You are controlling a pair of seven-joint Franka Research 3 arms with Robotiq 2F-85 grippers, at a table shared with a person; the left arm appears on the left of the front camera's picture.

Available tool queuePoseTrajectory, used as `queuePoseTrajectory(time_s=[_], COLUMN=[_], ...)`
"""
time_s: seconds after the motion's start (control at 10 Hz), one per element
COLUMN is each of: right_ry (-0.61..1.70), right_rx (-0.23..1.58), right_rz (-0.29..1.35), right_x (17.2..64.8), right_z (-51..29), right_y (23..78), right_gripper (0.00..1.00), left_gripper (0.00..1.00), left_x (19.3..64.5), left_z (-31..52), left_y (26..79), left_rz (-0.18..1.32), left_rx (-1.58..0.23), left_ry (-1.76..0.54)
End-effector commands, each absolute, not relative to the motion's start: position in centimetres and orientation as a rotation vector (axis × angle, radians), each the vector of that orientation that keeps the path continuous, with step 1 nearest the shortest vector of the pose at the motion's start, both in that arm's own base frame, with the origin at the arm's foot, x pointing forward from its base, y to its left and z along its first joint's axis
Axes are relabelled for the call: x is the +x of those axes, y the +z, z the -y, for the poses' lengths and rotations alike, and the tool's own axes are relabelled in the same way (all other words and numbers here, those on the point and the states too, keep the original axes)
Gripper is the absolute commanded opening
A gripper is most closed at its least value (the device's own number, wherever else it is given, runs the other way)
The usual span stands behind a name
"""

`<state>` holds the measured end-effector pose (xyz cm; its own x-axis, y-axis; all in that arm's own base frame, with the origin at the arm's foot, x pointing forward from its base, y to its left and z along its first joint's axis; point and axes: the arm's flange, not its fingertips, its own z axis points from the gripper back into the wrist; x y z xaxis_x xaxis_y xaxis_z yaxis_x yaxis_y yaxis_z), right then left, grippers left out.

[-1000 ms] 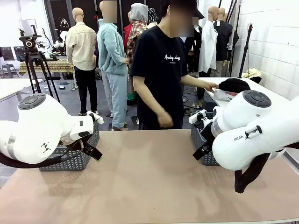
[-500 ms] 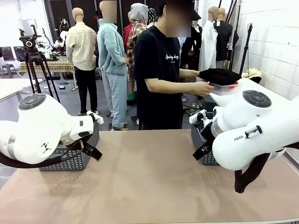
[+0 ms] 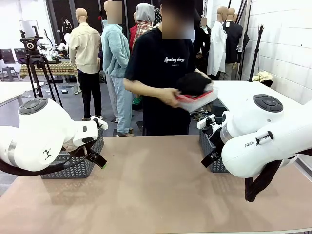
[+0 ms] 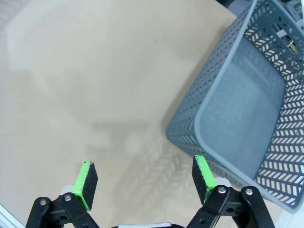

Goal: Sort the tops and bottoms.
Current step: Lift clothes from the center of the table with your left hand.

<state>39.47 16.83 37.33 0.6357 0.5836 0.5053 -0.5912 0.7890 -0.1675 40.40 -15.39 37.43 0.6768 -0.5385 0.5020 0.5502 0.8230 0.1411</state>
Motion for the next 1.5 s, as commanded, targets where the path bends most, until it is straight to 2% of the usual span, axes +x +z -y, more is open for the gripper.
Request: queuePoseTrajectory(time_s=[0.0, 0.7, 1.1, 1.4], right_ry=[0.669, 0.667, 0.634, 0.589], right_rx=[0.015, 0.001, 0.023, 0.053], right_rz=[0.572, 0.6, 0.763, 0.786], right_x=[39.5, 39.1, 36.7, 37.4], right_z=[-16.8, -16.9, -13.0, -10.6], right_y=[37.3, 38.6, 49.1, 50.6], right_gripper=[1.0, 1.0, 1.0, 1.0], left_gripper=[1.0, 1.0, 1.0, 1.0], left_x=[40.4, 40.8, 42.1, 41.5], left_z=[15.3, 15.2, 9.3, 5.3], left_y=[37.4, 38.2, 47.4, 51.8], left_rz=[0.557, 0.544, 0.633, 0.764], left_rx=[-0.022, -0.015, -0.049, -0.141], left_ry=[-0.609, -0.603, -0.62, -0.608])
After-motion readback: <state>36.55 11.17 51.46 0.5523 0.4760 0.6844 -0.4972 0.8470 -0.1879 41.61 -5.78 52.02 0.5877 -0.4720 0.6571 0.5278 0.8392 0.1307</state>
